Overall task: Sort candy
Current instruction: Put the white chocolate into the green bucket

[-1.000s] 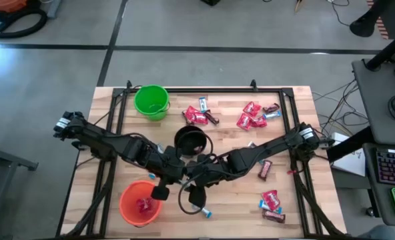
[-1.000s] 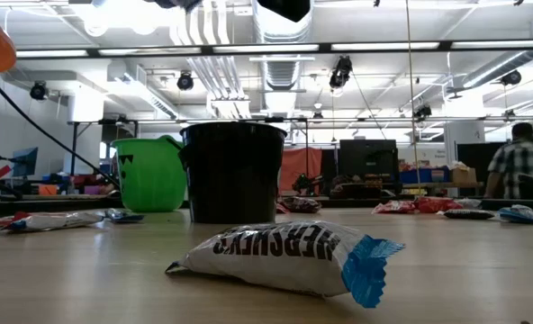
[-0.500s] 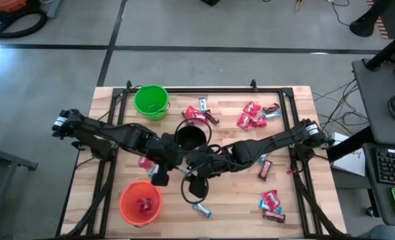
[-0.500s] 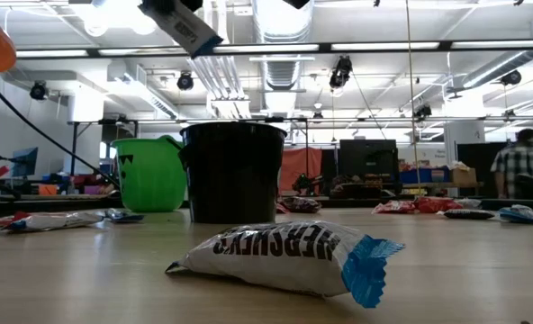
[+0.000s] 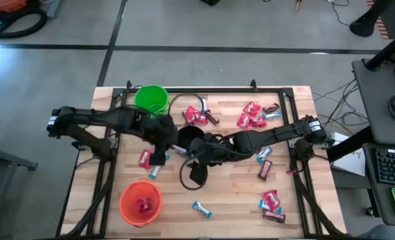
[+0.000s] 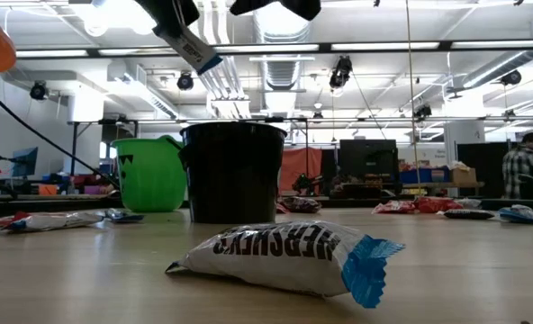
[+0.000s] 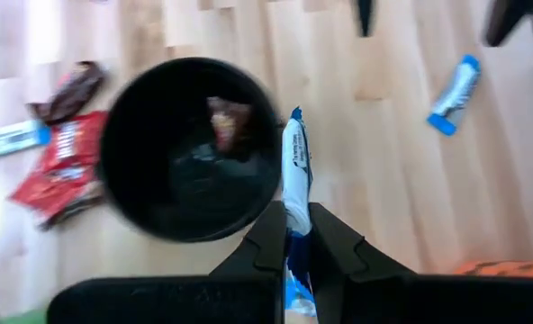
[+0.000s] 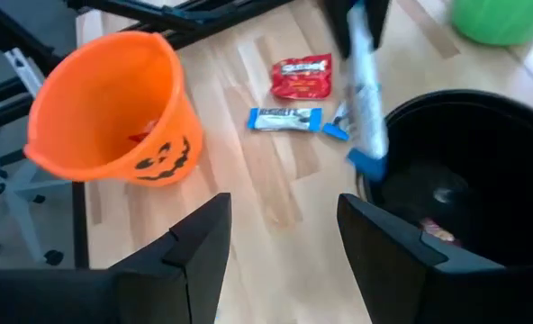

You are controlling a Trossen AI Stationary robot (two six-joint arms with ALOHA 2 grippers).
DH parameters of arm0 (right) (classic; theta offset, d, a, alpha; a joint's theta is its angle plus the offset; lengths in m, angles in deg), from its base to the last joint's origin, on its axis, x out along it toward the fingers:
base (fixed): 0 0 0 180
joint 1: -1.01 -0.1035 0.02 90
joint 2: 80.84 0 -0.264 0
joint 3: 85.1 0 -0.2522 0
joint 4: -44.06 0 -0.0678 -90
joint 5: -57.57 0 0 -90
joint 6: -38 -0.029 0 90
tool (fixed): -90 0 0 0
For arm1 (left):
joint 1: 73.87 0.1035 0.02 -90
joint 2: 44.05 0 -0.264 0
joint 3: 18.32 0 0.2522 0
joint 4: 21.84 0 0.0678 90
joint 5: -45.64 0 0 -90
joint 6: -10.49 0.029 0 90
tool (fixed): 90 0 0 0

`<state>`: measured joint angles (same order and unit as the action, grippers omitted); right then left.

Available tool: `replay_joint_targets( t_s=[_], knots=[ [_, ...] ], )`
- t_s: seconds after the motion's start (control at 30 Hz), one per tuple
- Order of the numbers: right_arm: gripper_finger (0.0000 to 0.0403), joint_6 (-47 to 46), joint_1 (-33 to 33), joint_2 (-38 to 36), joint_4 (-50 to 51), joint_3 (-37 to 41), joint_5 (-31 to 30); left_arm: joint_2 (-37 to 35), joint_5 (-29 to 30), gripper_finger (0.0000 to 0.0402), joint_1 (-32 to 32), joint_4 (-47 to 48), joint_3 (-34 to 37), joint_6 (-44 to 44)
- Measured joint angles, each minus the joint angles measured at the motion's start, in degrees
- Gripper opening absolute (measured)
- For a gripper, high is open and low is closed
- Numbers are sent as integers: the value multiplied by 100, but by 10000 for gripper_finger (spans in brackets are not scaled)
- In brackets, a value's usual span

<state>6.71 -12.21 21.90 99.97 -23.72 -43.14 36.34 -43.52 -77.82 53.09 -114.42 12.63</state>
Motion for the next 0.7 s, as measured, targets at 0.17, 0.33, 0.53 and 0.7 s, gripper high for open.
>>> replay_joint_targets(
  t_s=[0.17,0.33,0.53,0.7],
  knots=[
    [196,4,136,-8,-2,2,2,-162,2,0,498,214,0,490],
    [196,5,242,-8,2,2,2,-267,7,0,1055,445,-2,971],
    [196,154,343,-8,8,2,4,-301,-32,0,1779,530,-2,1427],
    [196,324,420,-8,151,4,9,-300,-181,0,2396,542,-2,1654]
  ],
)
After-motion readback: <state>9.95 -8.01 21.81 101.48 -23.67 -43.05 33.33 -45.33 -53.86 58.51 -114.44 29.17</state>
